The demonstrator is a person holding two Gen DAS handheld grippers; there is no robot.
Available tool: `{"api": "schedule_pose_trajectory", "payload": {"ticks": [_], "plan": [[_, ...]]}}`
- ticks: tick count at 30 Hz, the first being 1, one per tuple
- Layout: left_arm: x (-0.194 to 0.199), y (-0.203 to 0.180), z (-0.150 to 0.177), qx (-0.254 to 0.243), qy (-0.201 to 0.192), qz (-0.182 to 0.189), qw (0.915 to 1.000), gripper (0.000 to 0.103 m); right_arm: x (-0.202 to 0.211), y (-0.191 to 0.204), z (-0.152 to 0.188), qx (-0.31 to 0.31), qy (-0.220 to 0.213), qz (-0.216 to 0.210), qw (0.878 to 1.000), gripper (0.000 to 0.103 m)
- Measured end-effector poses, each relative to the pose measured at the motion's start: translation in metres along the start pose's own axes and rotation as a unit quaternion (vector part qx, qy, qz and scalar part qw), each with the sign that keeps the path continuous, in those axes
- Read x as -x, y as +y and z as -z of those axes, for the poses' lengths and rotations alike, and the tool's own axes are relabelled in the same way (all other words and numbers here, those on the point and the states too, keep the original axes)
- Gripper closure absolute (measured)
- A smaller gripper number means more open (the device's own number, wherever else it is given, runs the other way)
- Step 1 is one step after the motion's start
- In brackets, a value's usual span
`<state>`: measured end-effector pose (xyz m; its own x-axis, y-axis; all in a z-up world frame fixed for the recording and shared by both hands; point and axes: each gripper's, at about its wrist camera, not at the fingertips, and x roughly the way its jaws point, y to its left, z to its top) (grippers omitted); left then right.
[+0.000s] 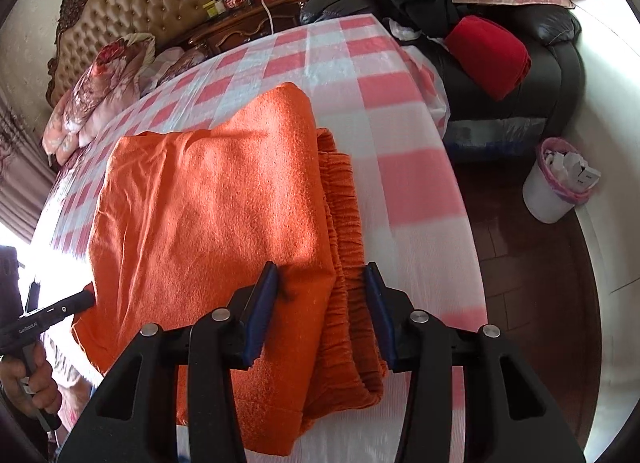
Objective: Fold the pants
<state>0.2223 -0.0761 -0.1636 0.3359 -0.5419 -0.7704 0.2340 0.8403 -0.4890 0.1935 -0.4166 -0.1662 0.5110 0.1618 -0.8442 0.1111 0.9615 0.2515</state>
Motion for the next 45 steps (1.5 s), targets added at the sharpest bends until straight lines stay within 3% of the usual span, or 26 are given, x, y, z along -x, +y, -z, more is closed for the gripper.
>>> {"api": "schedule_pose_trajectory", "payload": {"ticks": [3, 6, 7, 9, 11, 13, 14, 16, 17, 18, 21, 22, 24, 26, 28, 30, 34, 35, 36, 38, 44, 45], "plan": [[0.004, 0.006, -0.001, 0.014, 0.005, 0.003, 0.9999, 0.087, 0.002, 0.005, -0.002, 0.016, -0.004, 0.031, 0.999, 0.058], [0.025, -0.003, 0.013, -0.017, -0.029, -0.043, 0.9985, 0.081, 0.021, 0.011, 0.006, 0.038, -0.029, 0.105, 0.993, 0.036], [0.031, -0.011, 0.017, -0.039, -0.047, -0.053, 0.9967, 0.081, 0.030, 0.017, 0.010, 0.054, -0.045, 0.123, 0.990, 0.035], [0.038, -0.037, 0.025, -0.102, -0.095, -0.073, 0.9875, 0.077, 0.046, 0.033, 0.017, 0.080, -0.081, 0.133, 0.985, 0.031], [0.028, -0.066, 0.034, -0.181, -0.133, -0.096, 0.9696, 0.068, 0.052, 0.047, 0.025, 0.089, -0.105, 0.118, 0.983, 0.027], [0.011, -0.083, 0.043, -0.227, -0.122, -0.105, 0.9604, 0.068, 0.044, 0.061, 0.034, 0.112, -0.107, 0.129, 0.980, 0.026], [0.001, -0.087, 0.047, -0.235, -0.104, -0.108, 0.9604, 0.068, 0.034, 0.065, 0.039, 0.120, -0.093, 0.151, 0.977, 0.026], [-0.016, -0.085, 0.057, -0.227, -0.074, -0.125, 0.9630, 0.068, 0.022, 0.063, 0.044, 0.115, -0.076, 0.153, 0.979, 0.026], [-0.016, -0.082, 0.061, -0.218, -0.084, -0.126, 0.9642, 0.062, 0.016, 0.061, 0.047, 0.110, -0.065, 0.155, 0.980, 0.025], [-0.016, -0.079, 0.063, -0.209, -0.089, -0.139, 0.9639, 0.046, 0.012, 0.060, 0.050, 0.108, -0.061, 0.157, 0.980, 0.024], [-0.013, -0.064, 0.063, -0.174, -0.087, -0.158, 0.9681, 0.021, 0.009, 0.054, 0.054, 0.087, -0.063, 0.158, 0.982, 0.017], [-0.013, -0.060, 0.063, -0.164, -0.083, -0.164, 0.9691, 0.019, 0.008, 0.051, 0.053, 0.073, -0.059, 0.152, 0.984, 0.017], [-0.004, -0.063, 0.061, -0.164, -0.091, -0.174, 0.9667, 0.020, 0.008, 0.046, 0.051, 0.048, -0.048, 0.140, 0.988, 0.017], [0.010, -0.074, 0.055, -0.183, -0.129, -0.186, 0.9568, 0.020, 0.012, 0.045, 0.046, 0.039, -0.038, 0.138, 0.989, 0.017], [0.019, -0.091, 0.043, -0.211, -0.161, -0.202, 0.9428, 0.020, 0.026, 0.048, 0.041, 0.032, -0.058, 0.146, 0.987, 0.017], [0.021, -0.103, 0.027, -0.225, -0.181, -0.203, 0.9357, 0.020, 0.043, 0.056, 0.031, 0.031, -0.086, 0.148, 0.985, 0.017], [0.004, -0.117, -0.017, -0.229, -0.176, -0.172, 0.9419, 0.021, 0.050, 0.079, -0.008, 0.036, -0.115, 0.171, 0.978, 0.017], [-0.002, -0.115, -0.030, -0.211, -0.175, -0.171, 0.9464, 0.023, 0.046, 0.083, -0.016, 0.036, -0.116, 0.169, 0.978, 0.017], [-0.011, -0.112, -0.040, -0.197, -0.163, -0.171, 0.9516, 0.047, 0.038, 0.086, -0.025, 0.041, -0.115, 0.163, 0.979, 0.017], [-0.026, -0.103, -0.059, -0.171, -0.151, -0.171, 0.9584, 0.072, 0.021, 0.091, -0.037, 0.053, -0.100, 0.157, 0.981, 0.017], [-0.063, -0.077, -0.082, -0.140, -0.114, -0.172, 0.9684, 0.074, -0.030, 0.085, -0.052, 0.044, -0.041, 0.129, 0.990, 0.016], [-0.066, -0.074, -0.082, -0.140, -0.109, -0.172, 0.9690, 0.074, -0.039, 0.084, -0.052, 0.050, -0.028, 0.154, 0.986, 0.016]]}}
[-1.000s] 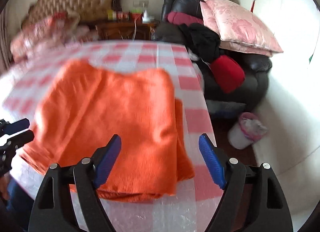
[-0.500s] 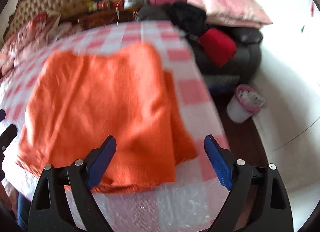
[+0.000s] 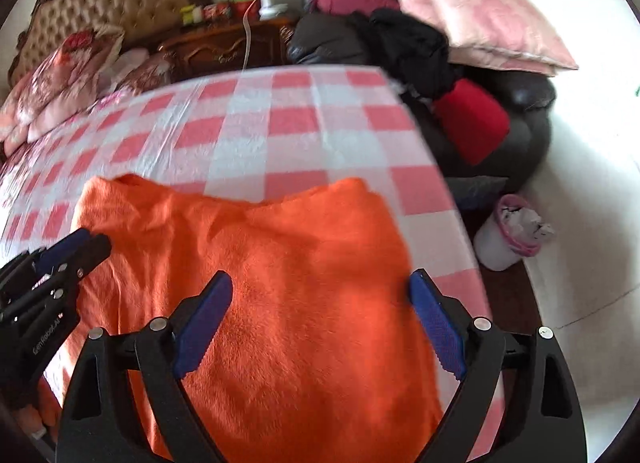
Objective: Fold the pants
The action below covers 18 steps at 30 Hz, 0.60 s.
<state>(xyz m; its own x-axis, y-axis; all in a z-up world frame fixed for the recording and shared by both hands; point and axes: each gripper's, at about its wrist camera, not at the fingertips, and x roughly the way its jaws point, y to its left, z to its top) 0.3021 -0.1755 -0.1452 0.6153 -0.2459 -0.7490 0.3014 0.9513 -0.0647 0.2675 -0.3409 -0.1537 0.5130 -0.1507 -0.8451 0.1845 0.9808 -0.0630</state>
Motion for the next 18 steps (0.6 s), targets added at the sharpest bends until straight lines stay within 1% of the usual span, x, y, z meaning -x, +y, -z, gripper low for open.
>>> {"api": "schedule_pose_trajectory", "payload": {"ticks": [1, 3, 8, 11, 12, 14, 16, 18], "plan": [[-0.004, 0.001, 0.001, 0.001, 0.006, 0.002, 1.0000, 0.074, -0.005, 0.001, 0.001, 0.004, 0.005, 0.008, 1.000, 0.016], [-0.009, 0.000, 0.003, 0.000, 0.013, -0.001, 0.9999, 0.074, -0.011, -0.001, 0.004, 0.003, 0.010, 0.003, 1.000, 0.016], [-0.012, -0.001, 0.006, -0.004, 0.012, -0.007, 0.9999, 0.073, -0.013, -0.003, 0.008, 0.000, 0.001, -0.004, 1.000, 0.016], [0.005, -0.003, 0.008, -0.006, -0.005, -0.006, 1.0000, 0.071, -0.006, -0.002, 0.009, 0.003, -0.005, 0.006, 1.000, 0.017], [0.015, -0.004, 0.010, -0.006, -0.012, -0.003, 0.9999, 0.069, -0.001, -0.003, 0.011, 0.002, -0.009, 0.007, 1.000, 0.017], [0.033, -0.007, 0.017, -0.008, -0.019, 0.004, 0.9998, 0.069, 0.013, -0.007, 0.018, -0.008, -0.021, 0.006, 1.000, 0.017], [0.049, -0.010, 0.030, -0.015, -0.021, 0.010, 0.9996, 0.069, 0.022, -0.013, 0.026, -0.021, -0.021, 0.008, 1.000, 0.017], [0.059, -0.014, 0.044, -0.018, -0.012, 0.014, 0.9997, 0.069, 0.028, -0.017, 0.037, -0.030, -0.015, 0.010, 0.999, 0.017]]}}
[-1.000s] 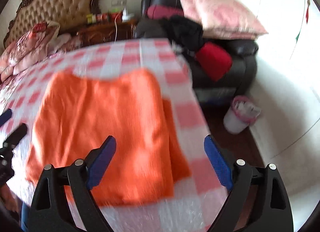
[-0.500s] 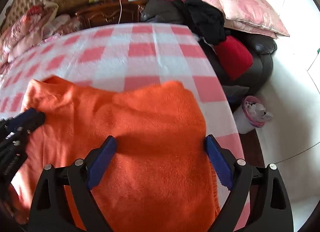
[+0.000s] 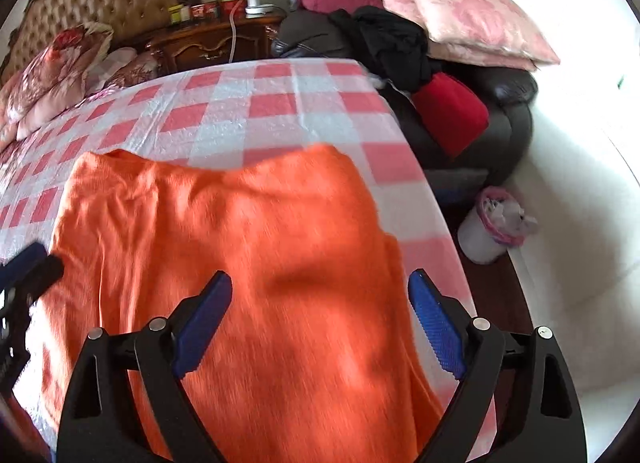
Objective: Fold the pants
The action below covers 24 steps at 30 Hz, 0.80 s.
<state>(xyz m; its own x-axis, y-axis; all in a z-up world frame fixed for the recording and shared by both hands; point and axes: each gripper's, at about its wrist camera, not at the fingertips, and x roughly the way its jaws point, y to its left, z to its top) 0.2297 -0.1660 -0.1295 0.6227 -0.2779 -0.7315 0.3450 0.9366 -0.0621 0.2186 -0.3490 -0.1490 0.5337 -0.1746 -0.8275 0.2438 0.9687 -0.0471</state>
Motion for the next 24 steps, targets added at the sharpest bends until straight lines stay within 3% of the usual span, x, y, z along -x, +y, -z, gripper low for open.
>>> {"api": "schedule_pose_trajectory", "payload": {"ticks": [7, 11, 19, 21, 24], "plan": [[0.000, -0.010, 0.043, 0.006, 0.054, 0.009, 0.9985, 0.065, 0.007, -0.009, 0.039, -0.003, 0.020, 0.006, 1.000, 0.017], [0.010, -0.015, 0.052, -0.001, 0.052, 0.006, 0.9986, 0.054, 0.018, -0.013, 0.049, -0.003, 0.016, 0.014, 1.000, 0.015], [0.038, -0.026, 0.069, -0.008, 0.052, 0.003, 0.9986, 0.047, 0.045, -0.023, 0.072, -0.009, 0.005, 0.023, 1.000, 0.015], [0.055, -0.032, 0.071, -0.006, 0.043, -0.001, 0.9991, 0.031, 0.063, -0.025, 0.078, -0.011, -0.006, 0.024, 1.000, 0.015], [0.082, -0.044, 0.070, -0.012, 0.028, 0.006, 0.9995, 0.018, 0.094, -0.027, 0.086, -0.014, -0.022, 0.025, 0.999, 0.015]]}}
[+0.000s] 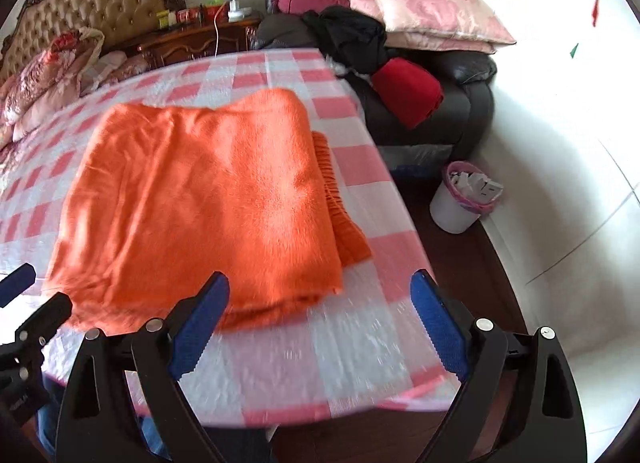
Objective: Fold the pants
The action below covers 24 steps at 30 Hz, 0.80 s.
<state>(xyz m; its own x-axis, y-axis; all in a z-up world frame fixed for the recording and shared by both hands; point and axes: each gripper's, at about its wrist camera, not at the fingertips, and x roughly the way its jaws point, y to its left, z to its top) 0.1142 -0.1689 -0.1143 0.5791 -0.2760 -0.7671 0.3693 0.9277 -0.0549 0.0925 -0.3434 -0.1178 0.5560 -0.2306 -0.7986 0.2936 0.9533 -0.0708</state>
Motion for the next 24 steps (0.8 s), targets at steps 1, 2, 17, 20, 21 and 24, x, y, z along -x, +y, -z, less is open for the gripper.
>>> {"api": "schedule_pose_trajectory", "payload": {"ticks": [1, 2, 17, 20, 21, 24], "plan": [[0.008, -0.003, 0.000, 0.001, -0.003, 0.003, 1.0000, 0.015, 0.008, -0.001, 0.002, 0.001, -0.005, 0.001, 1.000, 0.015], [0.018, -0.006, 0.000, 0.005, -0.008, 0.000, 1.0000, 0.009, 0.019, -0.002, 0.004, 0.000, -0.010, 0.002, 1.000, 0.015], [0.084, -0.014, -0.008, 0.050, -0.044, 0.028, 0.9974, 0.002, 0.086, -0.005, 0.007, -0.003, -0.052, 0.006, 0.999, 0.015], [0.084, -0.015, -0.009, 0.050, -0.048, 0.017, 0.9975, 0.002, 0.087, -0.006, 0.007, -0.004, -0.052, 0.007, 0.999, 0.015], [0.084, -0.015, -0.009, 0.050, -0.049, 0.010, 0.9975, 0.002, 0.087, -0.006, 0.007, -0.004, -0.052, 0.007, 0.999, 0.015], [0.083, -0.016, -0.010, 0.049, -0.048, 0.011, 0.9976, 0.002, 0.087, -0.006, 0.007, -0.005, -0.053, 0.007, 0.999, 0.015]]}}
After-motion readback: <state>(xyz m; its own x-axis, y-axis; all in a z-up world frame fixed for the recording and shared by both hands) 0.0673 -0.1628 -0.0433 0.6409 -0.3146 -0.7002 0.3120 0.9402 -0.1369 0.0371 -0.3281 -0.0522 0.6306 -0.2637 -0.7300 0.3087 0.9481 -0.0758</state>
